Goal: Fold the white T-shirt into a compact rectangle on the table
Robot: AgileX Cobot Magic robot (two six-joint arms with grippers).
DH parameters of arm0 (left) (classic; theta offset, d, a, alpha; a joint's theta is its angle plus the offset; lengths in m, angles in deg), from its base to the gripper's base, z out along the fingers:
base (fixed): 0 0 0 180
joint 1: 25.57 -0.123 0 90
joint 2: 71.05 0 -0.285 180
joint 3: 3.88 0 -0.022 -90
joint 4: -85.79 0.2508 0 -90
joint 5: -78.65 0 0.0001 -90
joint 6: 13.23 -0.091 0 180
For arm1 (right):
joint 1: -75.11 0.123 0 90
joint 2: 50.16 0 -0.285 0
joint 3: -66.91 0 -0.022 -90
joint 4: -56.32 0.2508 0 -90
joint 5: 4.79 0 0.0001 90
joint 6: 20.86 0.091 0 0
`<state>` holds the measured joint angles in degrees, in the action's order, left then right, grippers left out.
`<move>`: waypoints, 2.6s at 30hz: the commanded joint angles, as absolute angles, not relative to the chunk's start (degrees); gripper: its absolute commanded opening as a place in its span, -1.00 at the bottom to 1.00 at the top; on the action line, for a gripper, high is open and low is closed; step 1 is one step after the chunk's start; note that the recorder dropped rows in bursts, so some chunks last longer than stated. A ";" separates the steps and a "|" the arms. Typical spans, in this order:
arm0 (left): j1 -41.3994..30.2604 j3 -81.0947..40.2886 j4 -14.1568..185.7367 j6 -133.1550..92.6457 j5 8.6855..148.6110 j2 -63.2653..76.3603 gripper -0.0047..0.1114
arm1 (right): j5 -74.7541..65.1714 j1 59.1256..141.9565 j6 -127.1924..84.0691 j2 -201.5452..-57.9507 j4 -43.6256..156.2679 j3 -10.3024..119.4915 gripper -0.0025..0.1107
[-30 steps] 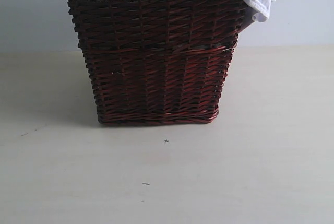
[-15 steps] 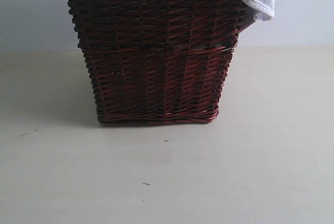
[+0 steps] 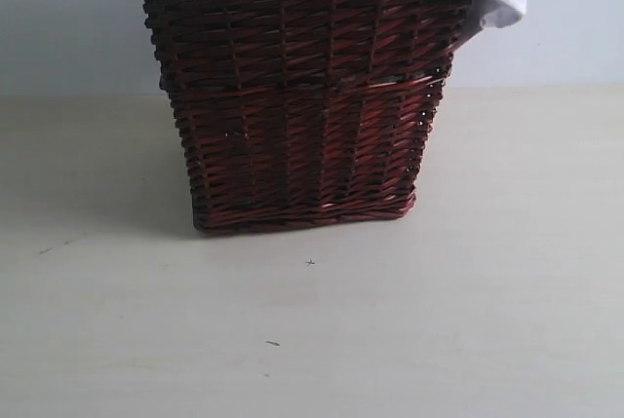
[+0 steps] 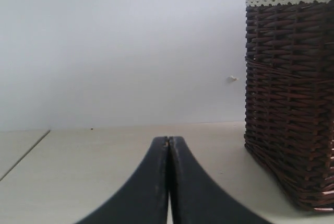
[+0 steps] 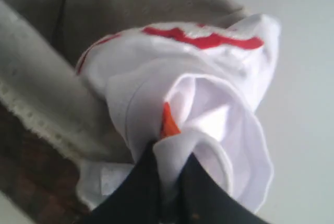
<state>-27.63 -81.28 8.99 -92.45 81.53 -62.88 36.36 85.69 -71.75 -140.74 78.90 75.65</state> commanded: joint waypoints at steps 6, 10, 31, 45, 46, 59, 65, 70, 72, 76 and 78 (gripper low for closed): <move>-27.74 -81.09 8.56 -92.26 81.80 -63.27 -0.92 | 9.35 85.78 -80.72 -138.17 88.44 75.91 -0.96; -27.74 -81.09 8.56 -92.26 81.80 -63.27 -0.92 | 6.16 85.78 -89.34 -138.06 96.59 75.91 -0.96; -27.74 -81.09 8.56 -92.26 81.80 -63.27 -0.92 | 14.32 85.78 -100.62 -123.37 126.54 93.14 -0.96; -27.74 -81.09 8.56 -92.26 81.80 -63.27 -0.92 | 19.17 85.78 -114.04 -115.90 144.73 98.73 -0.96; -27.74 -81.09 8.56 -92.26 81.80 -63.27 -0.92 | 19.18 85.78 -114.16 -115.90 144.73 98.73 -0.96; -27.74 -81.09 8.56 -92.26 81.80 -63.27 -0.92 | 27.20 85.78 -107.84 -114.69 138.72 97.87 -0.96; -27.74 -81.09 8.56 -92.26 81.80 -63.27 -0.92 | 43.89 85.78 -90.98 -116.72 110.93 90.87 -0.96; -27.74 -81.09 8.56 -92.26 81.80 -63.27 -0.92 | 35.34 85.78 -91.16 -117.23 108.43 83.81 -0.96; -27.74 -81.09 8.56 -92.26 81.80 -63.27 -0.92 | 37.78 85.78 -90.92 -117.23 108.43 82.45 -0.96; -27.74 -81.09 8.56 -92.26 81.80 -63.27 -0.92 | 43.88 85.78 -90.58 -117.23 108.43 78.73 -0.96; -27.74 -81.09 8.56 -92.26 81.80 -63.27 -0.92 | 46.63 85.78 -90.69 -117.23 108.67 76.69 -0.96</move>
<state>-27.63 -81.28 8.99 -92.45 81.53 -62.88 43.44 85.69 -91.03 -117.44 107.59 79.11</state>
